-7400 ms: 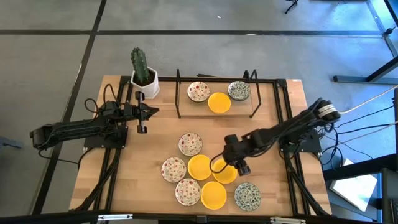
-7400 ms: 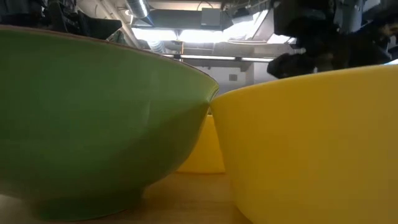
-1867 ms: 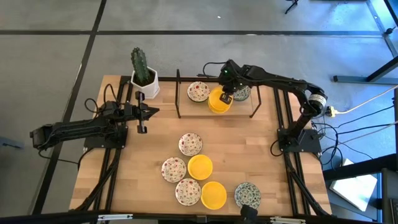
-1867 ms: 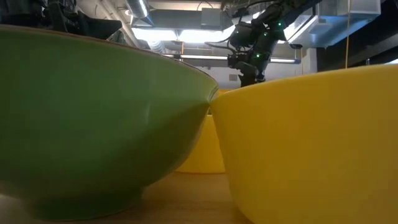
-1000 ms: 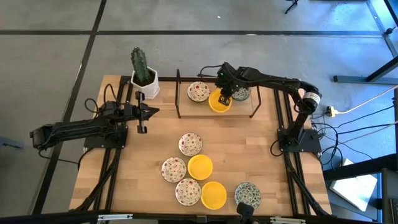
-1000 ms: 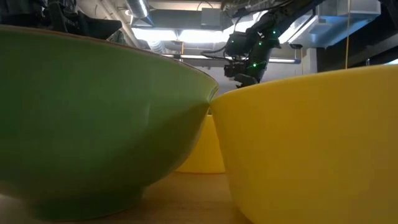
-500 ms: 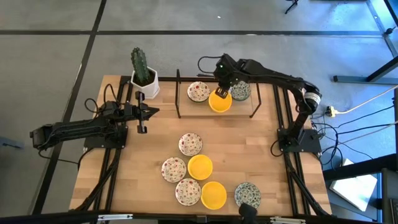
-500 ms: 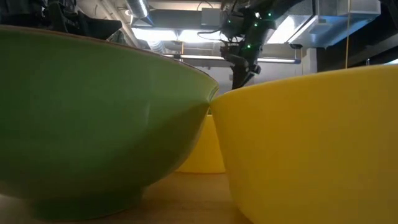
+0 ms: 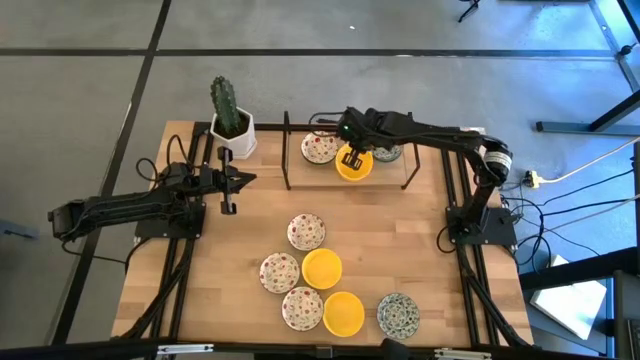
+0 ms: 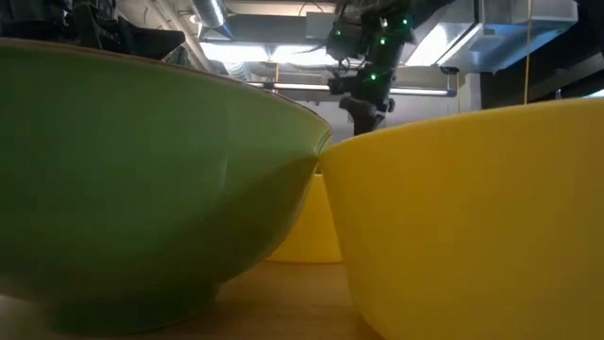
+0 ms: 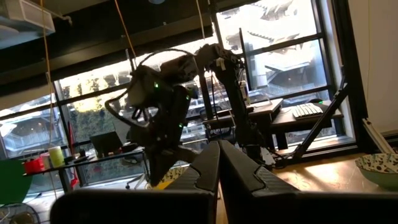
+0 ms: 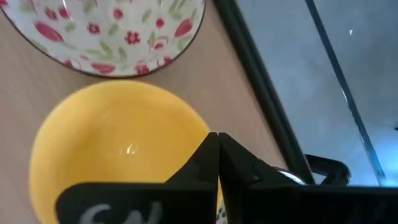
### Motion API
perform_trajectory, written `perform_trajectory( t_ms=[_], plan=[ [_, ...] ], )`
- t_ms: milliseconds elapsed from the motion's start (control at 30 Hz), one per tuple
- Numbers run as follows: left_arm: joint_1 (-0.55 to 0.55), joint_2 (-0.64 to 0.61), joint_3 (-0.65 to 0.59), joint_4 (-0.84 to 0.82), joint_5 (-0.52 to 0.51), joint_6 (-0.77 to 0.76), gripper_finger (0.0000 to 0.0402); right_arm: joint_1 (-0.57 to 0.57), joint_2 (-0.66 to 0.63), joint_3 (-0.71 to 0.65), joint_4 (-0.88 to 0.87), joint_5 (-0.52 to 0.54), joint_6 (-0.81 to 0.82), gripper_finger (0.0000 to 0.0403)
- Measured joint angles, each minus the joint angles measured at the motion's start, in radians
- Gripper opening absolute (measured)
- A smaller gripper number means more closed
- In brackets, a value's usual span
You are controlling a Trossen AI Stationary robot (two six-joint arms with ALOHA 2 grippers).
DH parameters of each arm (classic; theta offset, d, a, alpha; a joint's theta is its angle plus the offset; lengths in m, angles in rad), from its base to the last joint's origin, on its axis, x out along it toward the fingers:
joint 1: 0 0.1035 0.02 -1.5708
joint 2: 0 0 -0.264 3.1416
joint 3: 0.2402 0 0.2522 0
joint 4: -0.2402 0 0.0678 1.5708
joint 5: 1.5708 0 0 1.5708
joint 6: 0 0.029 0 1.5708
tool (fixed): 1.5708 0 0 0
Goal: Pick & Place Mini bowls
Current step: Stack the yellow bowl on top of the yellow bowl on the shelf, then stack the white bowl on top of the white bowl on the shelf
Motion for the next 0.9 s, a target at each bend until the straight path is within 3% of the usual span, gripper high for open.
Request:
perform_trajectory(
  t_ms=[167, 567, 833, 900],
  plan=[
    [0.000, 0.000, 0.000, 0.000, 0.000, 0.000, 0.0005, -0.019, 0.002, -0.064, 0.076, -0.001, -0.022, 0.0003],
    [0.000, 0.000, 0.000, 0.000, 0.000, 0.001, 0.0007, -0.021, 0.002, -0.058, 0.100, -0.027, -0.073, 0.0004],
    [0.000, 0.000, 0.000, 0.000, 0.000, 0.001, 0.0006, 0.128, -0.154, -0.058, 0.397, -0.362, -0.184, 0.0002],
    [0.000, 0.000, 0.000, -0.002, 0.000, 0.001, 0.0008, 0.169, -0.219, -0.065, 0.478, -0.544, -0.195, 0.0002]
  ],
)
